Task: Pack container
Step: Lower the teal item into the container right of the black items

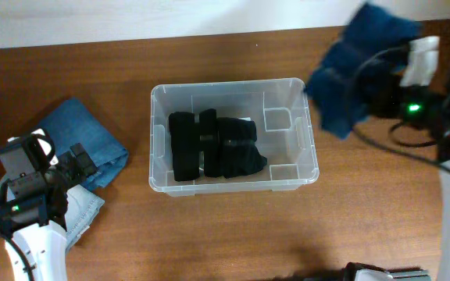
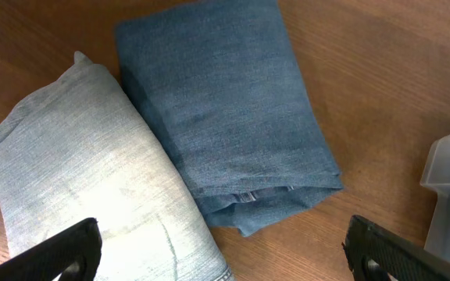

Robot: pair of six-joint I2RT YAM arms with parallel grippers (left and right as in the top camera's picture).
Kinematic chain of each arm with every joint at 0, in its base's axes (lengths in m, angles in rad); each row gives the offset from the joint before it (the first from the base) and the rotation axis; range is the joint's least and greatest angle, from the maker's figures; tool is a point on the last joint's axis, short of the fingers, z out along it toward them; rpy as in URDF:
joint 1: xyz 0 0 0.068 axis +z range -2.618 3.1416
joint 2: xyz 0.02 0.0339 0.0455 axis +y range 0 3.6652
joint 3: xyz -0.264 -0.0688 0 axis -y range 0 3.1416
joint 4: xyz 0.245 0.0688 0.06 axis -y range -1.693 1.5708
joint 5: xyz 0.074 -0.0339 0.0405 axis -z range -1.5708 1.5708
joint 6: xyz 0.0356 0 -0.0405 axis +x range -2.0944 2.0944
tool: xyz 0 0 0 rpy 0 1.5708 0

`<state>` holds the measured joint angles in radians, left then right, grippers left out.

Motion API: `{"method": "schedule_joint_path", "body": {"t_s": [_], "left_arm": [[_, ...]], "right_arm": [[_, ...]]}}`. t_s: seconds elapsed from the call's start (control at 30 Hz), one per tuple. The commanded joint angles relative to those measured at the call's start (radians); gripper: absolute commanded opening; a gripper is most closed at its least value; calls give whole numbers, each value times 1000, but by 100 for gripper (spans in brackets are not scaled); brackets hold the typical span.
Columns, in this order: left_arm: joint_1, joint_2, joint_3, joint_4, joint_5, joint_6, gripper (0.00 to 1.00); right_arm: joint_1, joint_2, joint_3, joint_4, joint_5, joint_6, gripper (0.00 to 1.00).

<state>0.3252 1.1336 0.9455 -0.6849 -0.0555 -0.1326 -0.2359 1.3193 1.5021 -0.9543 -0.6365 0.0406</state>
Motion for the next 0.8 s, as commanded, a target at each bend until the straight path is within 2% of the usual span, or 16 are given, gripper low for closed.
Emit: {"method": "schedule_joint_path", "body": {"t_s": [0.0,0.17,0.43,0.47,0.5,0.57,0.77], "left_arm": [[5,0,19,2,14,-9,99],[5,0,19,2,14,-9,99],[5,0,19,2,14,-9,99],[5,0,19,2,14,-9,99],[5,0,19,2,14,-9,99],[5,0,19,2,14,-9,99],[5,0,19,3,14,-10,99]], "right_arm": [[167,78,-29,-26,117,-23,4],[342,230,-40,-85,238,-23,4],[426,495,-40,-85,249,-48,5],[426,509,-40,-85,251,-49,18],[425,518,-40,-86,262,-53,42],[426,502,-19,-109,291,-85,98],[500,381,217,-225,543,-116,98]]}}
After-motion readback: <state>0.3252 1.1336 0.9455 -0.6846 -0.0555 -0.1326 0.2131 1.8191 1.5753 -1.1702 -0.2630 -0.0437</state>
